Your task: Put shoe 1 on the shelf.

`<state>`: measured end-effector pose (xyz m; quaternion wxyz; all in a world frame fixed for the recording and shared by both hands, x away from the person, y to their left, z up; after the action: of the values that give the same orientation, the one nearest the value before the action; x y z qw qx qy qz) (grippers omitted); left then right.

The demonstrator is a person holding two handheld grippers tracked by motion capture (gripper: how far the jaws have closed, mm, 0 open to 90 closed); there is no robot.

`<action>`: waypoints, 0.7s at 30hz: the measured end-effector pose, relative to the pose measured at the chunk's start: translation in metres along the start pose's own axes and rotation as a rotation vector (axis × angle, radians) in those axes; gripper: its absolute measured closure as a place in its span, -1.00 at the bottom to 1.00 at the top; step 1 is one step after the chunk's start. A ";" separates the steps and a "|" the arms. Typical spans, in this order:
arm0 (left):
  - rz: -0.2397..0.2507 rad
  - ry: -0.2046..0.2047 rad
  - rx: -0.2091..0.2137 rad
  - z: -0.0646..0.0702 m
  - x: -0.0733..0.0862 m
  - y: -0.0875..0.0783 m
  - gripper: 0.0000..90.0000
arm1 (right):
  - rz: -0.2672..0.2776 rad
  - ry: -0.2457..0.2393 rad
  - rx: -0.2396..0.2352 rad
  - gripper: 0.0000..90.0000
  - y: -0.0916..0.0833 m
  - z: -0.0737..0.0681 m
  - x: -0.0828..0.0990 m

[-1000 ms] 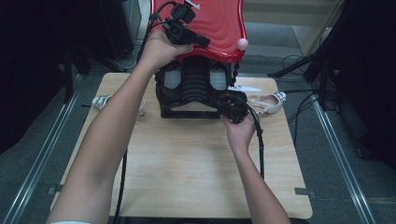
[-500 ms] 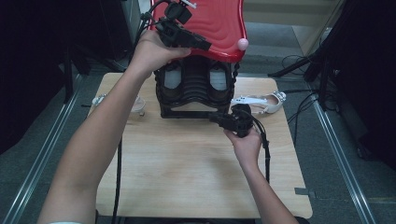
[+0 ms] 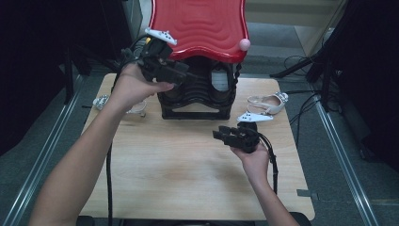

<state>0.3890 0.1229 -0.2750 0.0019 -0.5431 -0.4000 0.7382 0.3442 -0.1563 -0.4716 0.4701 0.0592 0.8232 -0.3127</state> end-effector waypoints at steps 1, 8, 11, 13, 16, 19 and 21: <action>0.000 -0.006 -0.001 0.001 0.006 0.000 -0.06 | -0.004 0.005 -0.008 0.28 0.001 0.000 0.002; -0.009 -0.006 -0.022 0.006 0.046 0.000 -0.12 | -0.029 0.007 -0.023 0.24 0.003 0.002 0.011; -0.011 -0.015 -0.022 0.007 0.060 0.003 -0.14 | -0.033 0.010 -0.024 0.23 0.002 0.001 0.011; -0.007 -0.022 -0.022 0.007 0.068 0.006 -0.15 | -0.036 0.008 -0.018 0.23 0.001 0.000 0.011; -0.004 -0.026 -0.022 0.009 0.083 0.011 -0.16 | -0.037 -0.013 -0.011 0.22 0.000 0.000 0.012; 0.006 -0.057 -0.013 0.007 0.096 0.015 -0.16 | -0.039 0.000 -0.015 0.22 0.000 0.002 0.013; -0.002 -0.061 -0.032 0.006 0.106 0.018 -0.16 | -0.038 0.000 -0.014 0.22 0.001 0.002 0.014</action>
<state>0.3482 0.1535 -0.3695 -0.0184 -0.5199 -0.4121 0.7481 0.3386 -0.1596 -0.4843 0.4645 0.0402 0.8264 -0.3156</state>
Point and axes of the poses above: each handheld gripper's, and its own axes: y roughly forward along the jaws, x roughly out of its underside, z roughly to its right, the point moved 1 cm from there along y, roughly forward along the jaws, and after that the axes turned 4 degrees about -x, right-handed, at the moved point
